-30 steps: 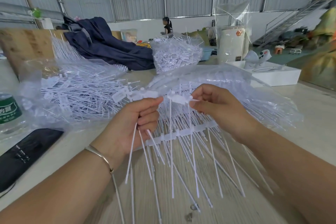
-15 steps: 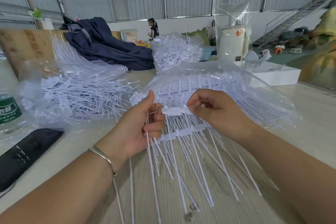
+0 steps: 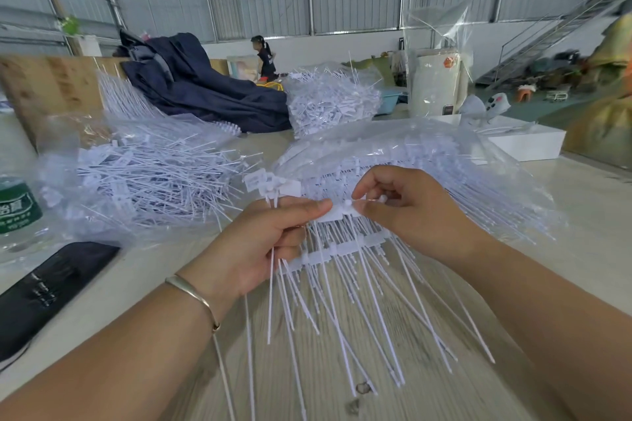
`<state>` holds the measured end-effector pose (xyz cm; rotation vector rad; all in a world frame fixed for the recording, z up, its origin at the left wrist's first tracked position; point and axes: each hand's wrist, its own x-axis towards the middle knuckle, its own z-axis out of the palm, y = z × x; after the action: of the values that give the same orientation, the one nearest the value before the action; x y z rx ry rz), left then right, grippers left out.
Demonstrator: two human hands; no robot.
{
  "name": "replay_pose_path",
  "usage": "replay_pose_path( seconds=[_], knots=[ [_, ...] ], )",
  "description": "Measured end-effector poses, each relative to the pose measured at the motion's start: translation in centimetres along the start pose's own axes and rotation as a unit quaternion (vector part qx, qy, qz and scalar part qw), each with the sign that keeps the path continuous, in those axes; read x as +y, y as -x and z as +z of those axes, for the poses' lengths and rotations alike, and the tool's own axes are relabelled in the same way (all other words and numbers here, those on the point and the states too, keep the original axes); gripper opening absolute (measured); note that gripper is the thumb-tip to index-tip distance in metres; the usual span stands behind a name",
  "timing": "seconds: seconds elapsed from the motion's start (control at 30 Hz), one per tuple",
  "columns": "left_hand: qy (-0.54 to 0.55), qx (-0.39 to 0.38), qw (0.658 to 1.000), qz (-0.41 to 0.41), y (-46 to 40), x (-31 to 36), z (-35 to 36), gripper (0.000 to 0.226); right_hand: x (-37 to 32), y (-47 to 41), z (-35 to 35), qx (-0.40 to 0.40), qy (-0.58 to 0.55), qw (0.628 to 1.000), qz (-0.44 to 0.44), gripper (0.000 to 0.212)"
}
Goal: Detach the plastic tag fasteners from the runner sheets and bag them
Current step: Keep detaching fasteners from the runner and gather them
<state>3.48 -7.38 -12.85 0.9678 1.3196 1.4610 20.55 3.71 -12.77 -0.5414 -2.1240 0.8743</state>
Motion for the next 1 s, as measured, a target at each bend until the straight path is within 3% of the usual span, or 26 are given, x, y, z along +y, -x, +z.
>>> replay_pose_path(
  seconds=[0.33,0.57,0.83,1.0],
  knots=[
    [-0.003,0.012,0.996,-0.089,-0.2,0.0,-0.2,0.019,-0.1,0.0,-0.1,0.007,0.017,1.0,-0.009,0.006],
    [0.015,-0.004,0.997,-0.071,-0.1,0.0,-0.3,0.028,0.0,-0.2,-0.4,0.023,0.038,0.999,-0.014,0.006],
    [0.126,-0.055,0.99,-0.027,-0.2,-0.1,-0.8,0.021,-0.1,-0.2,-1.0,-0.025,-0.034,0.999,0.023,0.041],
    [0.135,-0.096,0.986,-0.009,0.1,0.0,-0.8,0.031,-0.4,-0.2,-1.5,-0.04,-0.089,0.995,0.033,0.058]
  ],
)
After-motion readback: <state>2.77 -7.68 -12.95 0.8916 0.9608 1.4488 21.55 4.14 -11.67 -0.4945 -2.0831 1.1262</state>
